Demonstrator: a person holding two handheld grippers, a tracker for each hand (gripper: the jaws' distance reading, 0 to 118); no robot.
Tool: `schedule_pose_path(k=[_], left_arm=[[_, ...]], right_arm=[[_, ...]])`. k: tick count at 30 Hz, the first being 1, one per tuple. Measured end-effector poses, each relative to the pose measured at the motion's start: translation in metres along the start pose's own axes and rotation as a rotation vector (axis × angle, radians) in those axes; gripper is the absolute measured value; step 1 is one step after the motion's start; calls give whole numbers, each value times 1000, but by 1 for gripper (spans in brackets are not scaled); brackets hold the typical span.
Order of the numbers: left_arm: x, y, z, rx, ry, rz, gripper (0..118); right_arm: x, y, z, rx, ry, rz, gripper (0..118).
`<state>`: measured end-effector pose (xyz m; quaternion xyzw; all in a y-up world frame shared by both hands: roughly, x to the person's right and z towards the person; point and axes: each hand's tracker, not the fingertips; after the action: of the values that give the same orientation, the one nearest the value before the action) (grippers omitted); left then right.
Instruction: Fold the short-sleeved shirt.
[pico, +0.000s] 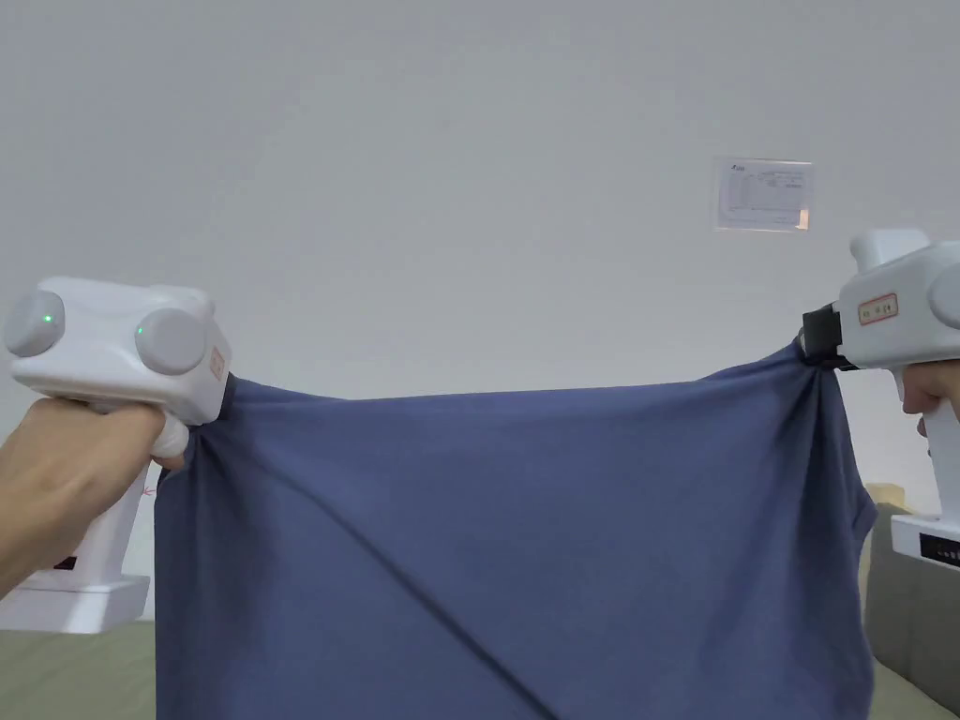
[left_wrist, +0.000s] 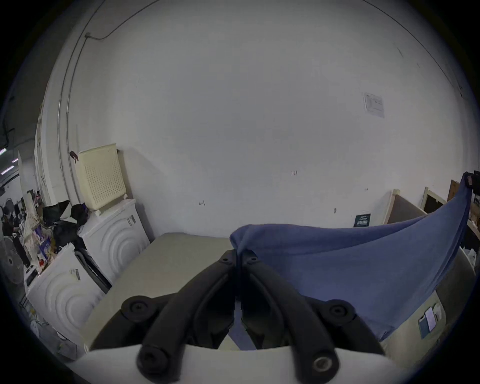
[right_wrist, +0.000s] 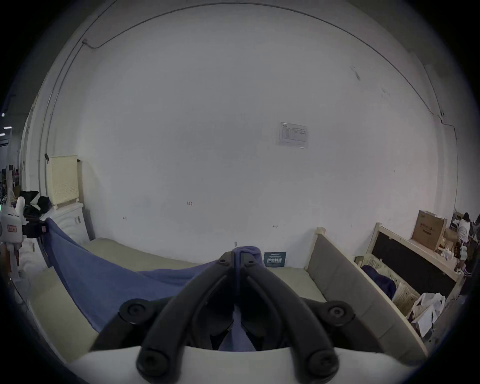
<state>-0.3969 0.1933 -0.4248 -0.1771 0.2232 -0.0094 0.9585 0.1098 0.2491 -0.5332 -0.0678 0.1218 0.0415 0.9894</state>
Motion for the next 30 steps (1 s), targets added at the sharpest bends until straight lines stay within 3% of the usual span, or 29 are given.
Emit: schedule_pose_path(k=[13,18,24,30], left_arm=[[37,28,-106,21,84,-16,1],[45,1,-150,-9,115,-22,1],[48,-73,-197,-111,101,-59,1],[46,-186,-209,-239,-7,-97,1]], right_arm=[[-11,-1,-104,16,-41,-60,4],[-24,-22,-144,-18,-56,14,4],[-28,-109,-181,-107,-30,-11,4],[-30,-241,-157,-305,47,24,4]])
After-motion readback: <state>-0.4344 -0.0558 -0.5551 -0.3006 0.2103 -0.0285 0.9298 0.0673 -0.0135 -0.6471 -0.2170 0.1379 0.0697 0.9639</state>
